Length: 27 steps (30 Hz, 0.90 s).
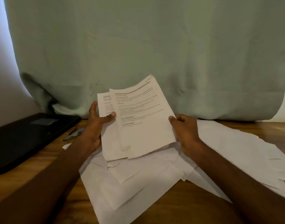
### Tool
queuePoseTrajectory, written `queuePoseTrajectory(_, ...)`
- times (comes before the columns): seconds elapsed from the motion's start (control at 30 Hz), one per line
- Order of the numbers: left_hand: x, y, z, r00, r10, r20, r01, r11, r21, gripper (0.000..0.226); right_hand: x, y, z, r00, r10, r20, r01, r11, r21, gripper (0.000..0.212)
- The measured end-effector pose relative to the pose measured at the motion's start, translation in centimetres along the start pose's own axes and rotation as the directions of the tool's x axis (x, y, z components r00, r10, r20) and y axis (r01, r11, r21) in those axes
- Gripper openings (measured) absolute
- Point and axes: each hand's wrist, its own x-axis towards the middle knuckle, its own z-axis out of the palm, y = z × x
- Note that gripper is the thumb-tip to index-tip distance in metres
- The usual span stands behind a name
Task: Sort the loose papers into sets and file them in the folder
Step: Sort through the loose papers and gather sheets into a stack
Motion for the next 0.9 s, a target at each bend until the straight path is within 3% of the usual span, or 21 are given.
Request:
queuePoseTrajectory(0.07, -0.3, -0.4, 0.4, 0.999, -0.026, 0.034, 0.023, 0.996, 0.084, 0.109, -0.2, -0.1, 0.6, 0.999, 0.022, 0.039, -0.022, 1.0, 0.01, 0.013)
queuePoseTrajectory(0.13, -0.4, -0.4, 0.4, 0.991, -0.095, 0.093, 0.084, 0.99, 0.118, 0.09, -0.4, -0.1, 0.9, 0.995, -0.004, 0.103, 0.008, 0.999, -0.04, 0.012)
queuePoseTrajectory(0.23, -1.2, 0.3, 0.4, 0.936, -0.285, 0.206, 0.272, 0.958, 0.094, 0.044, -0.5, -0.2, 1.0, 0.992, -0.051, 0.116, 0.056, 0.997, -0.047, 0.007)
queuePoseTrajectory(0.33, -1.7, 0.1, 0.8, 0.93, -0.305, 0.204, 0.269, 0.945, 0.185, 0.041, -0.9, -0.4, 1.0, 0.977, -0.028, 0.21, 0.026, 1.0, 0.015, 0.008)
queuePoseTrajectory(0.43, -1.4, -0.3, 1.3, 0.984, -0.176, 0.039, 0.163, 0.962, 0.22, 0.042, -1.1, -0.5, 1.3, 0.957, -0.007, 0.291, 0.004, 1.0, 0.011, 0.006)
queuePoseTrajectory(0.53, -0.1, 0.3, 0.0, 0.991, -0.043, -0.129, 0.06, 0.989, 0.137, 0.039, -0.7, -0.8, 1.3, 0.988, 0.045, 0.148, -0.054, 0.997, 0.057, 0.01)
queuePoseTrajectory(0.6, 0.8, 1.0, -1.5, 0.958, 0.011, -0.287, 0.016, 0.996, 0.092, 0.036, 0.2, -0.9, 0.6, 0.998, 0.05, 0.042, -0.052, 0.998, 0.041, 0.014)
queuePoseTrajectory(0.67, 1.3, 1.3, -3.0, 0.906, 0.047, -0.42, -0.017, 0.997, 0.075, 0.032, 0.9, -1.0, -0.5, 1.0, 0.024, -0.001, -0.024, 0.997, -0.067, 0.018)
queuePoseTrajectory(0.77, 1.3, 1.4, -4.0, 0.867, 0.102, -0.487, -0.081, 0.995, 0.064, 0.03, 1.3, -0.4, -1.0, 0.999, 0.033, 0.026, -0.024, 0.954, -0.298, 0.02)
queuePoseTrajectory(0.83, 1.3, 1.5, -4.2, 0.862, 0.122, -0.492, -0.1, 0.993, 0.069, 0.03, 1.1, 0.3, -0.8, 0.994, -0.053, 0.091, 0.093, 0.847, -0.524, 0.018)
queuePoseTrajectory(0.9, 1.4, 1.7, -4.3, 0.849, 0.133, -0.511, -0.112, 0.991, 0.072, 0.028, 0.7, 1.3, -0.3, 0.942, -0.167, 0.292, 0.322, 0.697, -0.64, 0.022)
